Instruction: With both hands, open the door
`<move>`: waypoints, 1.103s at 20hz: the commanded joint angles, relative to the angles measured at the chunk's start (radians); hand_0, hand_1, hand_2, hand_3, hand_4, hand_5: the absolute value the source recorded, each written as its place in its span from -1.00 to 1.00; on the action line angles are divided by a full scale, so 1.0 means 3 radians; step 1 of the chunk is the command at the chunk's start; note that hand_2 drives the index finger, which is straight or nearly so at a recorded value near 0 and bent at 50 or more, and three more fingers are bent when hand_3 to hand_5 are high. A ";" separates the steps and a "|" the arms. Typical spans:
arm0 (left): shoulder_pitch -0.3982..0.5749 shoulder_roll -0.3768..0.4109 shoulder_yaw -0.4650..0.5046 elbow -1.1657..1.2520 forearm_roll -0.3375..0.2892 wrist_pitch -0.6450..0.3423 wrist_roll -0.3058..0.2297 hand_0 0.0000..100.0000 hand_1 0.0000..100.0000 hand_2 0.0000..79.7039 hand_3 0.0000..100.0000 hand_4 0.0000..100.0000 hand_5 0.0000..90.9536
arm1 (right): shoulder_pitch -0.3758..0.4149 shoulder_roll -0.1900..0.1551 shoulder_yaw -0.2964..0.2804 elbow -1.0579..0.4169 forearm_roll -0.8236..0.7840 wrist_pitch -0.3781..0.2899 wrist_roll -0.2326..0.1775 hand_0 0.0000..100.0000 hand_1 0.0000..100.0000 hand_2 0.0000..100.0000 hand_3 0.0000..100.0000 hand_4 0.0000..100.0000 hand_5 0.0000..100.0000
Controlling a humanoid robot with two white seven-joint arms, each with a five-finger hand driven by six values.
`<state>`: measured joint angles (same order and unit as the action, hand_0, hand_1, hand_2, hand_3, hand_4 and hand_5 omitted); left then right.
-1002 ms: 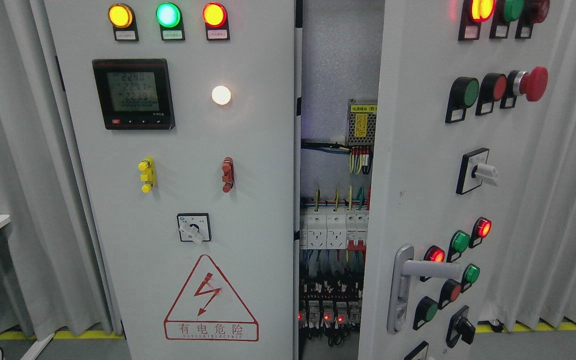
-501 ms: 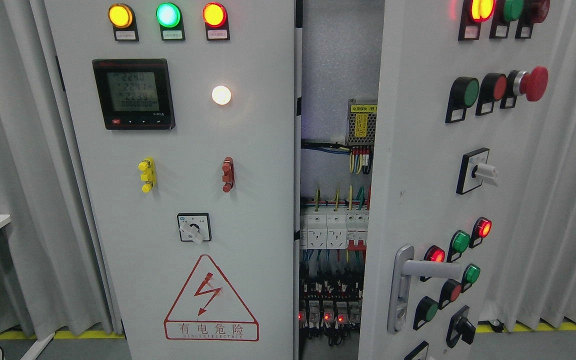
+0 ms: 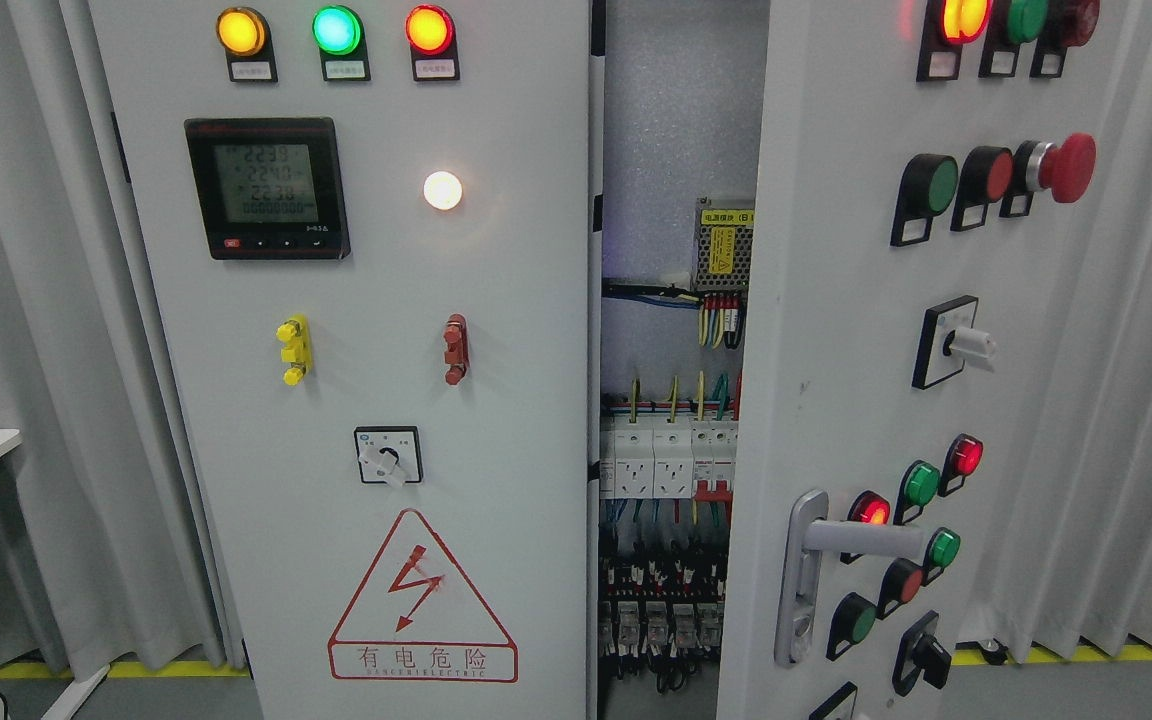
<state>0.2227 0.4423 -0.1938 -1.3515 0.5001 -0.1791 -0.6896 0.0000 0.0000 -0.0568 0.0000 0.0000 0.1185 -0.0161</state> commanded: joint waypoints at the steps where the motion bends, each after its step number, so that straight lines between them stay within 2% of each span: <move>1: -0.0042 0.0576 0.0252 -0.1855 0.0035 -0.0027 -0.0007 -0.41 -1.00 -0.93 -0.95 -0.93 -1.00 | -0.0097 0.0000 0.0000 0.0087 -0.0026 -0.0001 0.0002 -0.56 -1.00 -1.00 -1.00 -1.00 -1.00; 3: -0.0194 0.0601 0.0288 -0.1998 0.0173 -0.0012 -0.0007 -0.41 -1.00 -0.93 -0.95 -0.93 -1.00 | -0.0097 0.0000 0.0000 0.0087 -0.0021 0.0004 0.0002 -0.56 -1.00 -1.00 -1.00 -1.00 -1.00; 6: -0.0618 0.0678 0.0329 -0.2020 0.0530 0.0065 -0.0007 -0.41 -1.00 -0.93 -0.95 -0.93 -1.00 | -0.0097 0.0000 0.0000 0.0087 -0.0026 -0.0001 0.0002 -0.56 -1.00 -1.00 -1.00 -1.00 -1.00; 9: -0.1058 0.0724 0.0385 -0.2025 0.0960 0.0549 -0.0007 -0.41 -1.00 -0.93 -0.95 -0.93 -1.00 | -0.0097 0.0000 0.0000 0.0087 -0.0026 0.0004 0.0002 -0.56 -1.00 -1.00 -1.00 -1.00 -1.00; 11: -0.1299 0.0709 0.0401 -0.2020 0.1114 0.0795 -0.0007 -0.41 -1.00 -0.93 -0.95 -0.93 -1.00 | -0.0097 0.0000 0.0000 0.0087 -0.0021 0.0004 0.0002 -0.56 -1.00 -1.00 -1.00 -1.00 -1.00; 14: -0.1565 0.0709 0.0401 -0.2025 0.1283 0.0939 -0.0007 -0.41 -1.00 -0.93 -0.94 -0.93 -1.00 | -0.0097 0.0000 0.0000 0.0087 -0.0026 -0.0001 0.0002 -0.56 -1.00 -1.00 -1.00 -1.00 -1.00; 19: -0.2173 0.0694 0.0421 -0.1994 0.1865 0.1659 -0.0007 -0.41 -1.00 -0.93 -0.94 -0.93 -1.00 | -0.0097 0.0000 0.0000 0.0087 -0.0026 0.0004 -0.0003 -0.56 -1.00 -1.00 -1.00 -1.00 -1.00; 22: -0.2495 0.0500 0.0421 -0.1958 0.1923 0.1941 -0.0002 -0.41 -1.00 -0.93 -0.94 -0.93 -1.00 | -0.0097 0.0000 0.0000 0.0087 -0.0021 -0.0001 0.0002 -0.56 -1.00 -1.00 -1.00 -1.00 -1.00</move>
<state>-0.3438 0.6160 -0.0919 -1.8704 0.9733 0.3230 -0.6918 0.0000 0.0000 -0.0568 0.0000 0.0000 0.1197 -0.0157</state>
